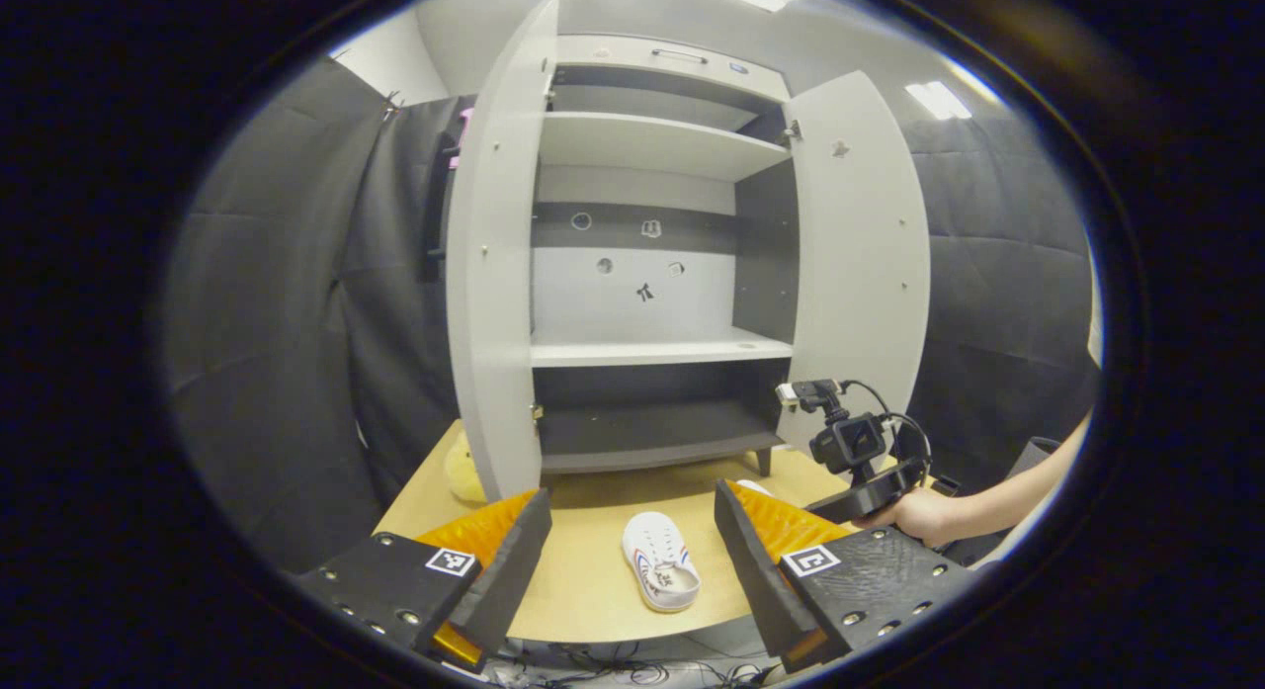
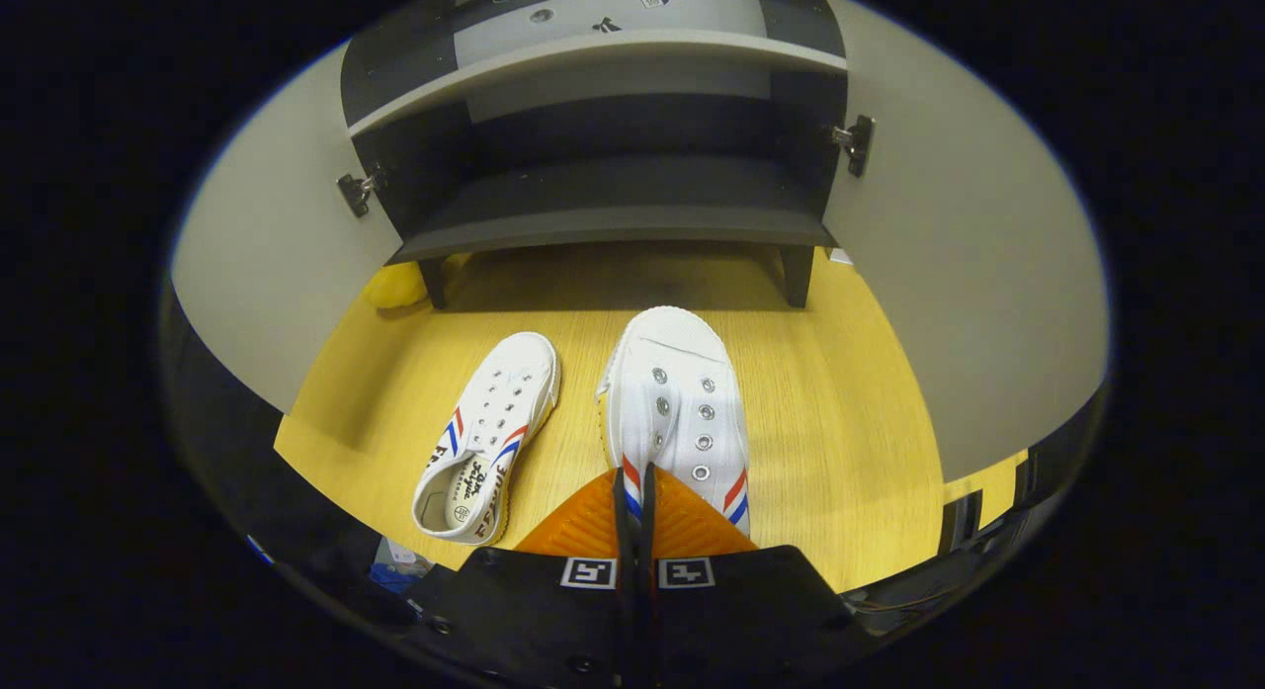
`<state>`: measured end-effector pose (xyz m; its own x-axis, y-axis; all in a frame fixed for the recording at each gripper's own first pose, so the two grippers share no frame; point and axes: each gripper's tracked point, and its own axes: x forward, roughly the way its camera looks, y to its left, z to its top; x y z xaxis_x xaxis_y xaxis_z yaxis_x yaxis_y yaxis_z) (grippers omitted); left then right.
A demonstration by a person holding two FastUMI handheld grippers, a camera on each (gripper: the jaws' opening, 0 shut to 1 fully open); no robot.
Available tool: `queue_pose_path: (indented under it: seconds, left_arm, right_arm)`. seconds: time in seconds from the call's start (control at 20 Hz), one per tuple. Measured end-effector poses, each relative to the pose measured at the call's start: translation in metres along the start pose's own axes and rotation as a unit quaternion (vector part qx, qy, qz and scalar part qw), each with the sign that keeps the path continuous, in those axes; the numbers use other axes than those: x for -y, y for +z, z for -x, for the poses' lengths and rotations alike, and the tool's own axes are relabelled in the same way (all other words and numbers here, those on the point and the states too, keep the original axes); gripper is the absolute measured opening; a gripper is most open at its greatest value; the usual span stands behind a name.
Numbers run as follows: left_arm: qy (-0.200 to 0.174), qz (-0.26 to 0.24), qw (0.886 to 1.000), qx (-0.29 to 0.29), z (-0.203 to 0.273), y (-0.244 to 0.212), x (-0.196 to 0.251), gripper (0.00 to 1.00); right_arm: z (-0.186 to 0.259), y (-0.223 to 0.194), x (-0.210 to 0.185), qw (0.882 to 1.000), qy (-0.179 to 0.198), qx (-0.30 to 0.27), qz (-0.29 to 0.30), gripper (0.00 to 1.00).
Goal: Grab one shoe with the right hand and put it into the shoe cabinet, grab the other shoe with the left hand and put it into the shoe cabinet; then close the right door with the right hand and the left door with the left hand.
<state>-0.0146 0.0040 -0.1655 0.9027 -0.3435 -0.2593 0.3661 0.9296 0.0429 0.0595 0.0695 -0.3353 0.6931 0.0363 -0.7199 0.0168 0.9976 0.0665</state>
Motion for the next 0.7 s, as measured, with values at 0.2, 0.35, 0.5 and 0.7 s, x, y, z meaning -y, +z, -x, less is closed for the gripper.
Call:
queue_pose_path:
  seconds: [0.2,0.35,0.5,0.7]
  left_arm:
    - [-0.029,-0.013,0.999,0.009,-0.009,0.000,0.008,0.94]
    - [-0.039,-0.020,0.999,0.015,-0.011,0.000,0.005,0.94]
    - [-0.043,-0.027,0.999,0.016,-0.012,-0.004,0.003,0.95]
    - [-0.045,-0.023,0.999,0.015,-0.007,-0.011,-0.017,0.97]
  right_arm:
    - [0.041,0.026,-0.005,0.999,0.003,0.040,-0.022,0.01]
    - [0.072,0.060,-0.012,0.996,0.006,0.084,-0.031,0.01]
    - [0.102,0.106,-0.023,0.990,0.004,0.139,-0.024,0.01]
    - [0.138,0.169,-0.044,0.979,0.022,0.201,-0.035,0.01]
